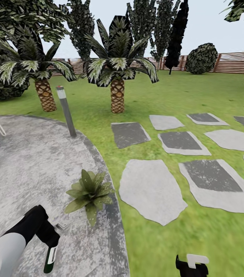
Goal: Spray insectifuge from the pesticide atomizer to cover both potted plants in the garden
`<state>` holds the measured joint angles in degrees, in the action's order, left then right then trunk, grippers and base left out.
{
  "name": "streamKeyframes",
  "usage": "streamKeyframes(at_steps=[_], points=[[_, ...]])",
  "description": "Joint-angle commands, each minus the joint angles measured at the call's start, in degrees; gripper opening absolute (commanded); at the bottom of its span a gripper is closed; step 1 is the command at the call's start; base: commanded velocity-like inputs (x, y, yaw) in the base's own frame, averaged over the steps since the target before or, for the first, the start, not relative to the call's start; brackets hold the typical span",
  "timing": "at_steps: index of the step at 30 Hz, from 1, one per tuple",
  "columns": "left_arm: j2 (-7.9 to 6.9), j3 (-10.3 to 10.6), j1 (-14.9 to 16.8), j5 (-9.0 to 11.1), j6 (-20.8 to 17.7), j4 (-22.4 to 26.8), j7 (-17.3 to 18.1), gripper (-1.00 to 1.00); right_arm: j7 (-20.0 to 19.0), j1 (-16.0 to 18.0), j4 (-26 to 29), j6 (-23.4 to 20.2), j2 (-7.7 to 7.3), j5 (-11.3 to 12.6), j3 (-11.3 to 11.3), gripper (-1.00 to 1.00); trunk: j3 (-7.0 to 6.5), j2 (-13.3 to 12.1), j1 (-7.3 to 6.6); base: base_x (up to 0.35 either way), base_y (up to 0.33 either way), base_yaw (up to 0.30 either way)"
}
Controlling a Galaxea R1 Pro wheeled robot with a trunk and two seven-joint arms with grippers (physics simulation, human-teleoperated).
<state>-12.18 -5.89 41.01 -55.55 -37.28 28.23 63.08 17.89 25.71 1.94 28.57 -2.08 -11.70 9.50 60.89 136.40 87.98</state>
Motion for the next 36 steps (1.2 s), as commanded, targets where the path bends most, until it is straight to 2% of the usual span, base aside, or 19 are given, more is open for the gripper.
streamKeyframes(at_steps=[1,10,16,24,26,28,29,30,31,32,33,36], points=[[0.05,-0.35,0.05,-0.40,-0.45,0.07,0.38,-1.00,0.23,0.05,-0.07,0.17,0.10,-0.60,0.43,1.00,0.05,0.02,-0.04,-0.270,0.212,-0.030],[0.39,-0.34,-0.06,-0.57,-0.44,0.07,0.38,-1.00,0.21,0.05,-0.08,0.17,0.32,-0.60,0.43,1.00,0.04,0.02,-0.04,-0.123,0.104,-0.008],[0.41,-0.28,0.21,-0.61,-0.48,0.07,0.38,-1.00,0.21,0.05,-0.09,0.17,0.07,-0.60,0.45,1.00,-0.12,0.02,-0.04,-0.003,0.002,-0.201],[0.12,-0.32,0.55,-0.61,-1.23,0.15,0.56,-1.00,0.21,0.05,-0.13,0.17,-0.03,-0.60,0.48,1.00,-0.37,0.02,-0.04,0.187,0.168,-0.220],[0.00,0.06,2.31,-0.77,-2.92,0.10,0.88,-1.00,0.10,0.05,-0.21,0.13,-0.08,-0.60,0.44,1.00,-0.38,0.02,-0.04,0.225,0.245,-0.045],[0.01,0.16,2.84,-2.15,-3.29,0.08,1.00,-1.00,0.05,0.05,-0.25,0.09,-0.11,-0.60,0.43,1.00,-0.39,0.02,-0.04,0.133,0.291,-0.005],[0.03,0.17,2.98,-3.77,-3.35,0.07,1.27,-1.00,0.02,0.05,-0.25,0.08,-0.12,-0.60,0.43,1.00,-0.39,0.02,-0.04,0.046,0.140,-0.002],[0.10,0.17,3.49,-5.81,-3.35,0.16,3.92,-1.00,0.03,0.05,-0.25,0.08,-0.12,-0.60,0.43,1.00,-0.39,0.02,-0.04,0.012,0.037,0.000],[0.08,0.22,4.44,-6.46,-3.34,0.16,5.62,-1.00,0.07,0.05,-0.21,0.08,-0.12,-0.60,0.43,1.00,-0.39,0.02,-0.04,0.006,0.019,0.000],[0.10,0.22,6.30,-8.39,-3.39,0.16,7.53,-1.00,0.11,0.05,-0.14,0.08,-0.06,-0.60,0.43,1.00,-0.39,0.02,-0.04,0.002,0.005,0.000],[0.19,0.19,6.80,-9.37,-3.40,0.16,7.98,-1.00,0.12,0.05,-0.11,0.08,-0.04,-0.60,0.43,1.00,-0.39,0.02,-0.04,0.001,0.002,0.000],[0.39,0.16,7.12,-9.95,-3.41,0.16,8.25,-1.00,0.18,0.05,-0.09,0.08,-0.04,-0.60,0.43,1.00,-0.39,0.02,-0.04,0.000,0.001,-0.064]])
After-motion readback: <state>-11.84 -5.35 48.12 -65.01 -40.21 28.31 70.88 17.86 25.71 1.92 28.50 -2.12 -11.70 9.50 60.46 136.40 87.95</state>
